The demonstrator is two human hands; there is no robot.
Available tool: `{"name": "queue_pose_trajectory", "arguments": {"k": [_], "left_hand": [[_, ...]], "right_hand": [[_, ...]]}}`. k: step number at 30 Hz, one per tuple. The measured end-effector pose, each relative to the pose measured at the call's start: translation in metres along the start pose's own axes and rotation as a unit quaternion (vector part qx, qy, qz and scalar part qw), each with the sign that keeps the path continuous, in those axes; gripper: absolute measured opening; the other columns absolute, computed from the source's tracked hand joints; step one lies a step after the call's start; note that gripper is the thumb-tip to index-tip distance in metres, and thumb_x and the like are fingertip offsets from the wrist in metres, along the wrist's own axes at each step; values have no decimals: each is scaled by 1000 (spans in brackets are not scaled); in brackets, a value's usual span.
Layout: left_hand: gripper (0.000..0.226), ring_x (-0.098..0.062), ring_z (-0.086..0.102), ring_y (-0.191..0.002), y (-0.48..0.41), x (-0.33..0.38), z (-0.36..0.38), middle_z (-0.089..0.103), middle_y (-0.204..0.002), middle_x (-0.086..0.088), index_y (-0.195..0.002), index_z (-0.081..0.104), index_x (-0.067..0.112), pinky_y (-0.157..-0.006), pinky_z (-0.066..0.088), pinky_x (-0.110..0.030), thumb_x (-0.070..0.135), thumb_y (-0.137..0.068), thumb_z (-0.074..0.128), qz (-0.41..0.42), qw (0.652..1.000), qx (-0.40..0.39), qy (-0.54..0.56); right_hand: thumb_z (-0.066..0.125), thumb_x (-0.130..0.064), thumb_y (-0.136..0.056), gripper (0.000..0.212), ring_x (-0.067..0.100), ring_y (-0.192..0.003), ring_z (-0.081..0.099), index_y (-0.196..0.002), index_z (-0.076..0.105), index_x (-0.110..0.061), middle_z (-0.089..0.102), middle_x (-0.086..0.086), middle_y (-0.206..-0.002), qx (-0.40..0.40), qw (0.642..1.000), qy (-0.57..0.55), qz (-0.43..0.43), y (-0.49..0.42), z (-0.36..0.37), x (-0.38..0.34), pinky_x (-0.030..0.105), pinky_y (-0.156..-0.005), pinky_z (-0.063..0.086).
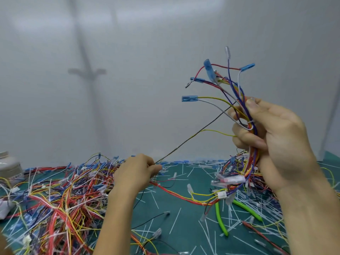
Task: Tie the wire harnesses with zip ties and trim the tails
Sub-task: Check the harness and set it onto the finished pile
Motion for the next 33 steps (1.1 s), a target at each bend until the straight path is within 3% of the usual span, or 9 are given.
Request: {"name": "queue_pose_trajectory", "arguments": {"k": [4,8,12,16,19,21,25,30,33], "left_hand": [[30,-16,66,-77,0,2,-1,71,-70,5,-72,64,23,-73,52,-31,41,-95,57,16,1000,19,3],[22,3,55,-55,8,30,-25,69,-61,13,-81,71,28,-59,42,-26,39,-94,57,101,983,93,121],[27,-1,57,-58,26,56,-50,67,-62,15,-76,68,25,-59,43,-28,37,-97,56,212,944,168,189],[29,-9,46,-42,32,64,-55,55,-50,6,-72,65,19,-47,40,-22,30,-98,58,231,891,121,373],[22,-7,53,-56,25,57,-43,63,-63,9,-80,69,27,-58,43,-28,42,-93,61,181,951,84,238],[21,-7,60,-83,25,51,-31,67,-88,13,-92,70,33,-71,42,-27,50,-89,60,140,983,35,115],[39,-11,48,-120,30,53,-21,51,-132,10,-122,59,37,-88,34,-25,58,-90,55,124,991,-29,52],[24,4,66,-101,47,82,-38,73,-105,19,-108,72,30,-85,51,-13,44,-90,67,223,913,-84,331],[32,-3,72,-86,55,90,-46,76,-91,13,-93,75,30,-79,58,-24,57,-79,68,239,904,-56,351]], "right_hand": [[46,-14,-101,22,5,-38,25,-84,59,-9,63,3,-72,2,1000,8,5,-1,4,6,25,-48,17],[53,-18,-99,16,6,-44,40,-87,62,-13,68,-2,-71,0,999,44,20,-2,11,20,16,-43,34],[64,-17,-92,4,0,-55,59,-89,67,-15,74,-5,-71,-4,991,125,49,-3,13,36,10,-50,43],[68,-17,-89,2,-1,-62,62,-89,70,-16,74,-6,-71,16,988,149,46,-5,5,40,8,-55,44],[67,-17,-89,4,3,-64,62,-91,71,-16,73,-6,-69,38,992,115,44,-6,1,38,14,-54,48],[68,-18,-87,6,5,-66,64,-91,72,-16,75,-4,-73,41,994,89,44,-6,0,37,16,-56,51],[72,-29,-70,24,5,-70,68,-89,73,-16,77,-1,-78,21,997,54,52,-4,7,36,15,-57,50],[78,-10,-71,14,5,-65,69,-83,70,-10,76,1,-72,45,998,11,38,-1,15,38,12,-57,50],[80,0,-73,17,7,-59,67,-72,65,-10,73,1,-65,72,997,17,12,3,20,40,17,-55,53]]}}
Point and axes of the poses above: each hand's wrist, its own y-axis away from the middle knuckle, its own z-axis out of the palm, x = y × z, the point moved 7 cm from there along -y, towards the middle knuckle
